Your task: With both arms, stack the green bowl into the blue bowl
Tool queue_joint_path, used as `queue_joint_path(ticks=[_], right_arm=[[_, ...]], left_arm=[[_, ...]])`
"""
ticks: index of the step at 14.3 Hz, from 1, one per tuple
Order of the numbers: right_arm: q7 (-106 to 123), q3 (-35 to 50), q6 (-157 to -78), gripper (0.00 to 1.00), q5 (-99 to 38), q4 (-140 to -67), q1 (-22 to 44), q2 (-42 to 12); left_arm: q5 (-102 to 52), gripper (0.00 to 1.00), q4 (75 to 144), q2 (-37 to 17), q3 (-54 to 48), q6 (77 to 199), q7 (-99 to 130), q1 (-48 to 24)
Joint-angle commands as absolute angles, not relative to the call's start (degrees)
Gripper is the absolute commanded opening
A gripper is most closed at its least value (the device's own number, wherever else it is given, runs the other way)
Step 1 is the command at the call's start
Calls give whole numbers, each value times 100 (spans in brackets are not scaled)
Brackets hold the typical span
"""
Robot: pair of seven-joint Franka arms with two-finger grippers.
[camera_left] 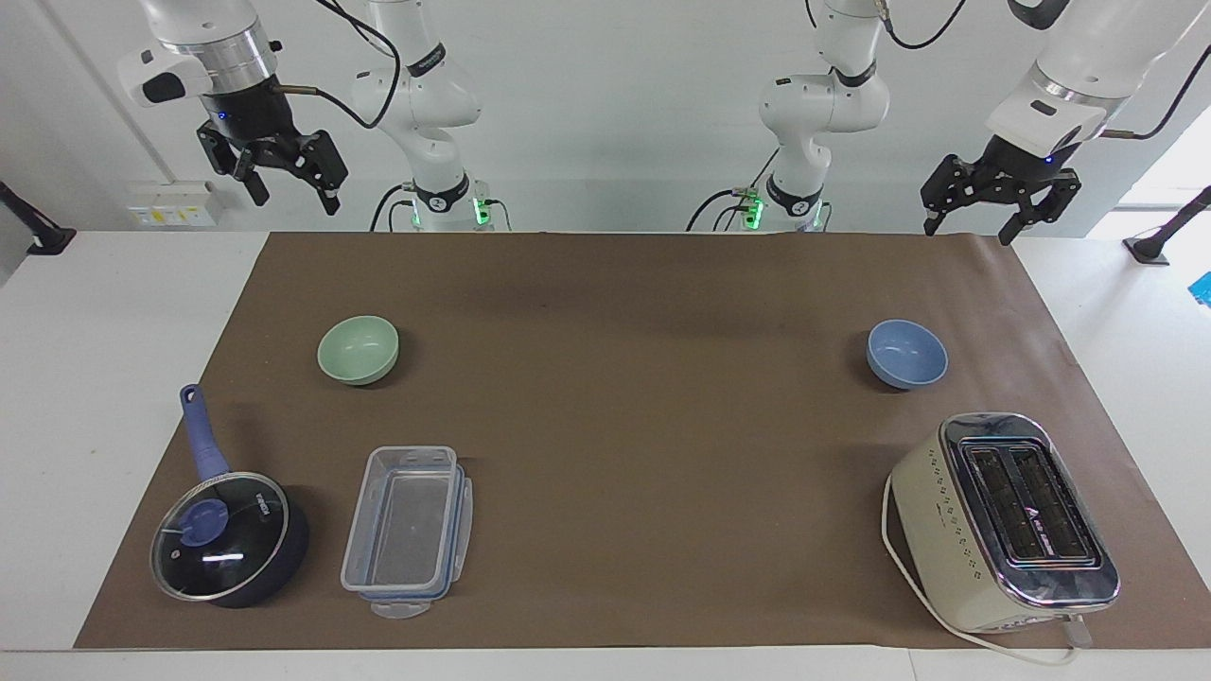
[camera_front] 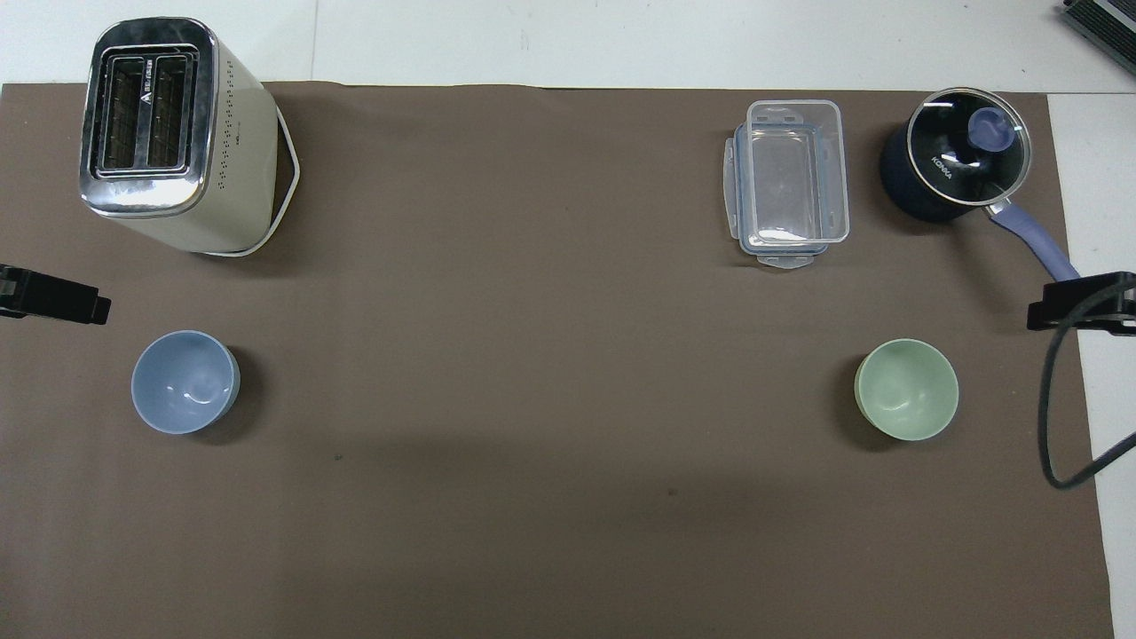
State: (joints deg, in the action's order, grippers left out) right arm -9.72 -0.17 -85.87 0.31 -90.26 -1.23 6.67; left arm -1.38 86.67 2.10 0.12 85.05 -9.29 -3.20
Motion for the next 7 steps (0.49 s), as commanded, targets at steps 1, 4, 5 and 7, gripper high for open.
queue_joint_path(ticks=[1, 4, 5, 7], right_arm=[[-940, 0, -8604, 100, -70, -9167, -202, 782], [-932, -9, -8604, 100, -70, -9167, -211, 782], [-932, -9, -8604, 100, -70, -9167, -211, 782], [-932, -9, -8604, 100, -70, -9176, -211, 791]], left_arm=[[-88, 100, 8763, 316, -9, 8490, -1011, -316], [-88, 100, 8754, 316, -9, 8499, -1002, -273], [-88, 100, 8754, 316, -9, 8508, -1002, -272], [-88, 100, 8754, 316, -9, 8517, -1011, -272]])
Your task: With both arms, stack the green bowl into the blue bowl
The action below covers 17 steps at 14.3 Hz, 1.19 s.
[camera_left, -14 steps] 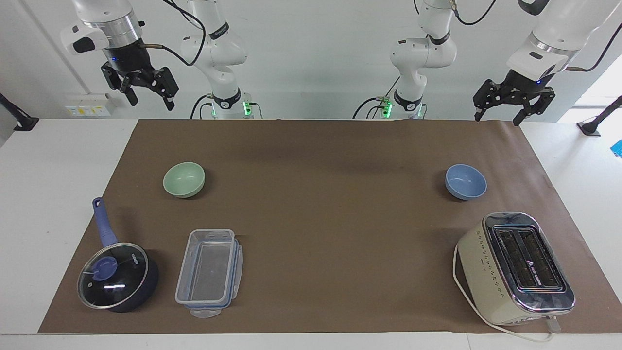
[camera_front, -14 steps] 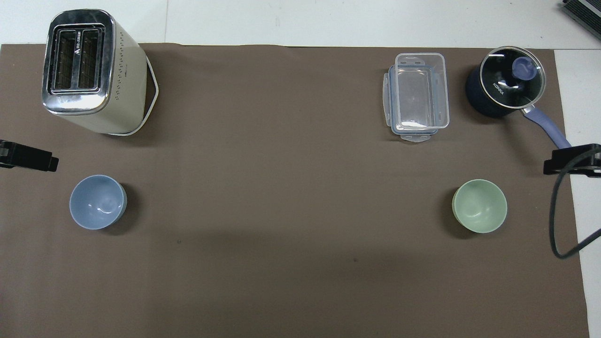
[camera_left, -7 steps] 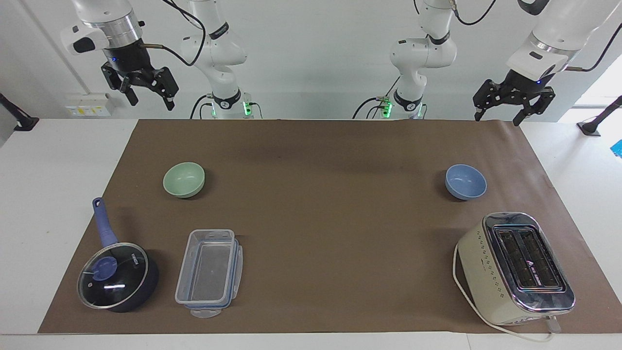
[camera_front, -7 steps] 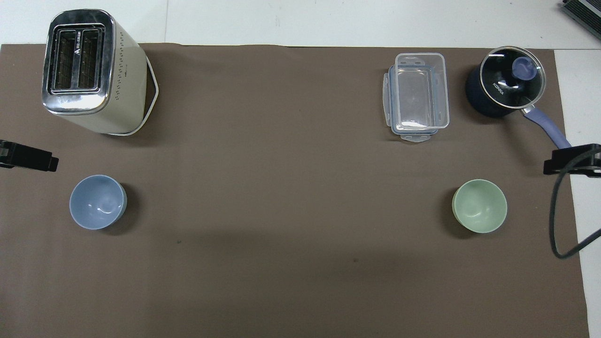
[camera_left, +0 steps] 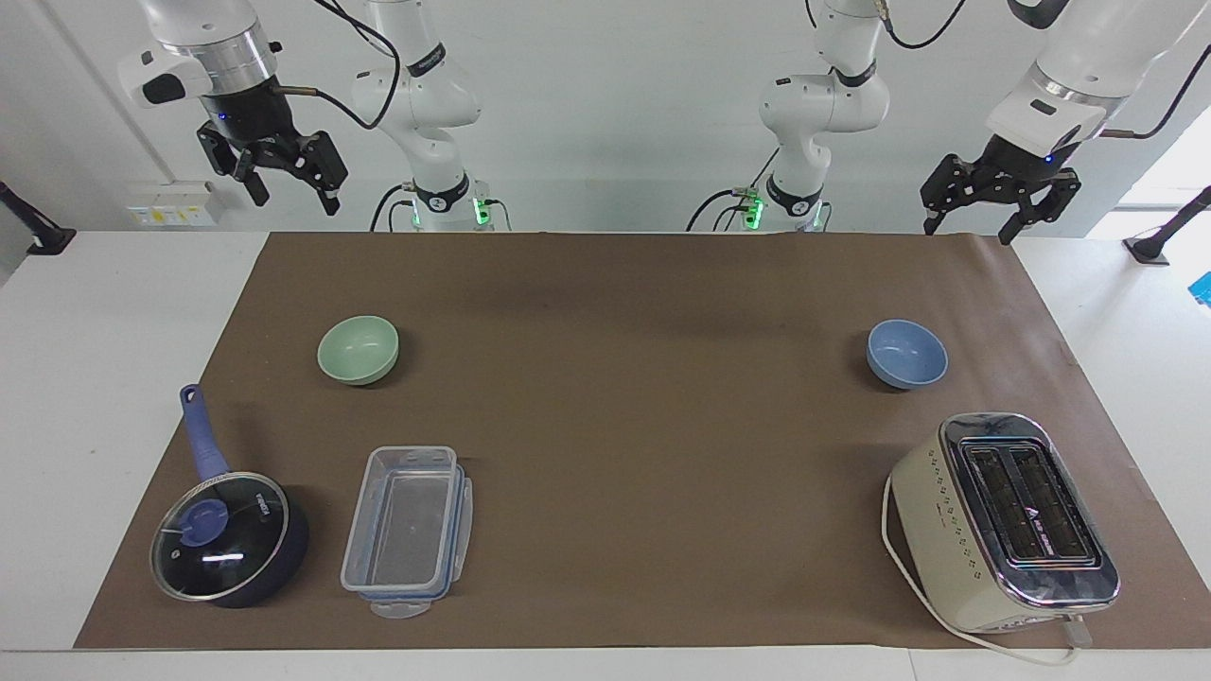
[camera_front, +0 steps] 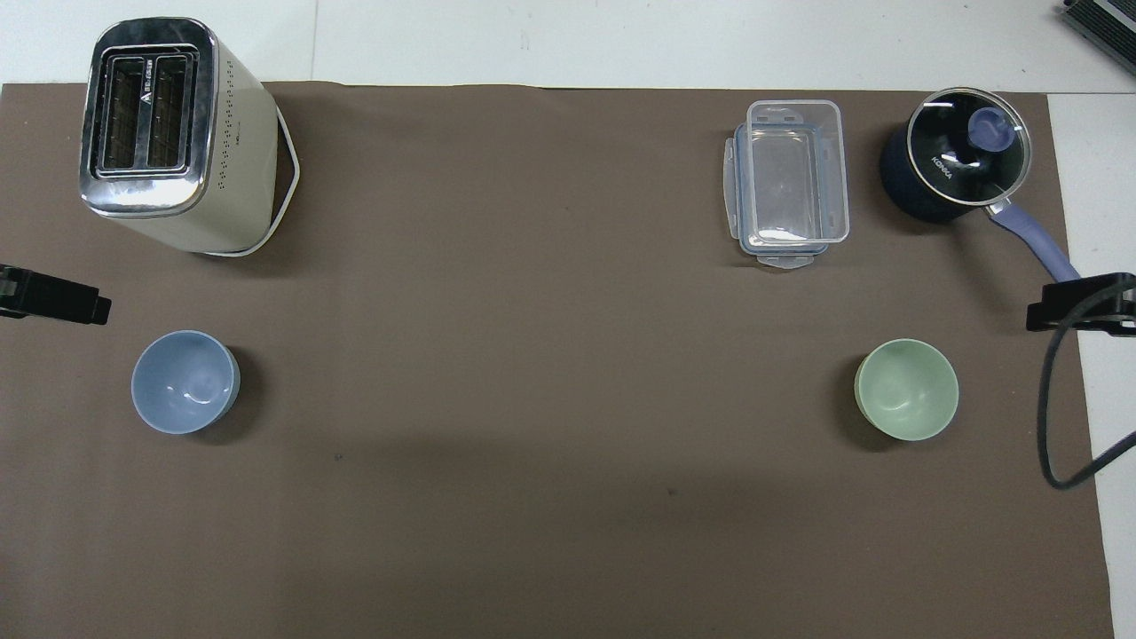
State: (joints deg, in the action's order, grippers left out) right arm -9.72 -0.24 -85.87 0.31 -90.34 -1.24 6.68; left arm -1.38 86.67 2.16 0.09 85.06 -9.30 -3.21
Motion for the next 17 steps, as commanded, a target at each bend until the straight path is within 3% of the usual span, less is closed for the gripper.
queue_joint_path(ticks=[1, 12, 17], right_arm=[[-932, -9, -8604, 100, -70, -9176, -211, 791], [-870, -53, -8604, 100, -70, -9220, -211, 826], [-835, -53, -8604, 100, -70, -9220, -211, 826]], left_arm=[[-88, 100, 8763, 316, -9, 8517, -1028, -272], [-114, 100, 8780, 316, -9, 8586, -1072, -115], [-141, 100, 8964, 325, -9, 8727, -1853, 359]])
